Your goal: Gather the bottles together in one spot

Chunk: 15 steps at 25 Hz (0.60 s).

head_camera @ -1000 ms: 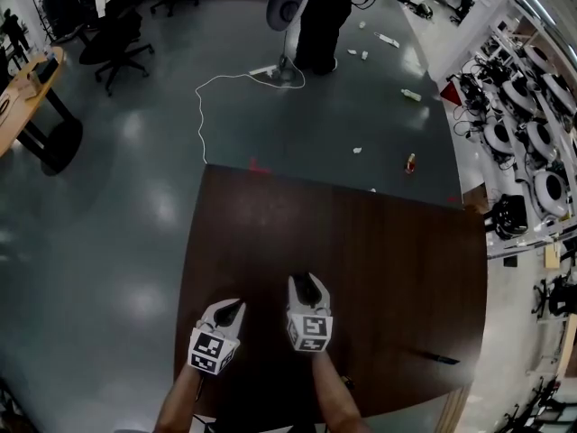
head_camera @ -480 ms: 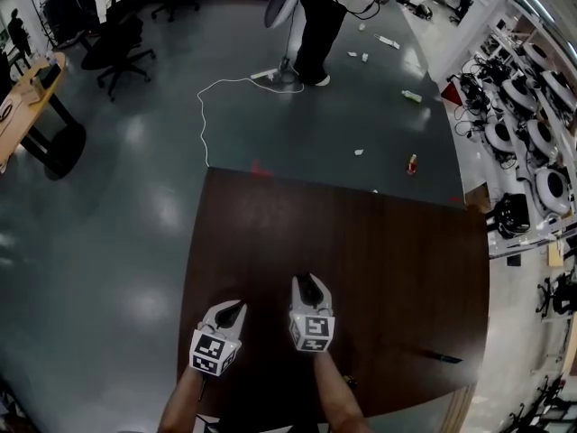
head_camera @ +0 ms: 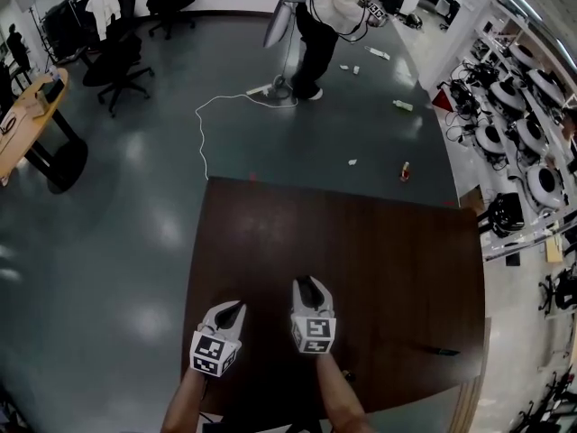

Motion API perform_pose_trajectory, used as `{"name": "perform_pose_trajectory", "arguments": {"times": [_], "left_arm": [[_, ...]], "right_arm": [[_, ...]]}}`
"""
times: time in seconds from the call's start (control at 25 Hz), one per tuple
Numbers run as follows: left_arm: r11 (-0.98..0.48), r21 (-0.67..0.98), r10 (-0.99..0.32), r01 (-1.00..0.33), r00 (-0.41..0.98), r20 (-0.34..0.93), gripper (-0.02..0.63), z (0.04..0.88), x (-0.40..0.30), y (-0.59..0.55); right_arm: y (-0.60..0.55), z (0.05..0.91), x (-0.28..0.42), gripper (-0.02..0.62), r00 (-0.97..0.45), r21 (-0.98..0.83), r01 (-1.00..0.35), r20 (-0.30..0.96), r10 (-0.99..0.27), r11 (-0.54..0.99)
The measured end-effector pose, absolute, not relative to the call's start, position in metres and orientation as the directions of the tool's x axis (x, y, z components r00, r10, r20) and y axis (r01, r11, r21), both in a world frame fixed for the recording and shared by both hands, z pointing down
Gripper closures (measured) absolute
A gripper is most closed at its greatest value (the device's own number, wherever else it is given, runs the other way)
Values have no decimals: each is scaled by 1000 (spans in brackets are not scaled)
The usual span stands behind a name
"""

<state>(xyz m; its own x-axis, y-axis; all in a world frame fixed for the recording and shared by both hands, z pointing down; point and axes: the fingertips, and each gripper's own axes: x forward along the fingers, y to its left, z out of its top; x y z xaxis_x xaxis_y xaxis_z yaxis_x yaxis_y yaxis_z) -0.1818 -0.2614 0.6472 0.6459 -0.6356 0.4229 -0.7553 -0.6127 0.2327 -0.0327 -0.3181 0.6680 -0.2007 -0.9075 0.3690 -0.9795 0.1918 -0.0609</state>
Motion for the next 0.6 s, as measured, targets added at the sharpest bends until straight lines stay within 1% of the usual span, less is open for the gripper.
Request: {"name": "perform_pose_trajectory", "arguments": {"times": [0.44,0.6], "left_arm": [[-643,217,-650,-734,673,353,604,599,-181,-233],[-664,205,-647,-719,689,327,604,584,-176,-217]], "right_arm": [[-275,610,-30,483,-185,-47,-983,321,-929,179],[-254,594,-29,483,-198,-39,-980,313,-929,196]]}}
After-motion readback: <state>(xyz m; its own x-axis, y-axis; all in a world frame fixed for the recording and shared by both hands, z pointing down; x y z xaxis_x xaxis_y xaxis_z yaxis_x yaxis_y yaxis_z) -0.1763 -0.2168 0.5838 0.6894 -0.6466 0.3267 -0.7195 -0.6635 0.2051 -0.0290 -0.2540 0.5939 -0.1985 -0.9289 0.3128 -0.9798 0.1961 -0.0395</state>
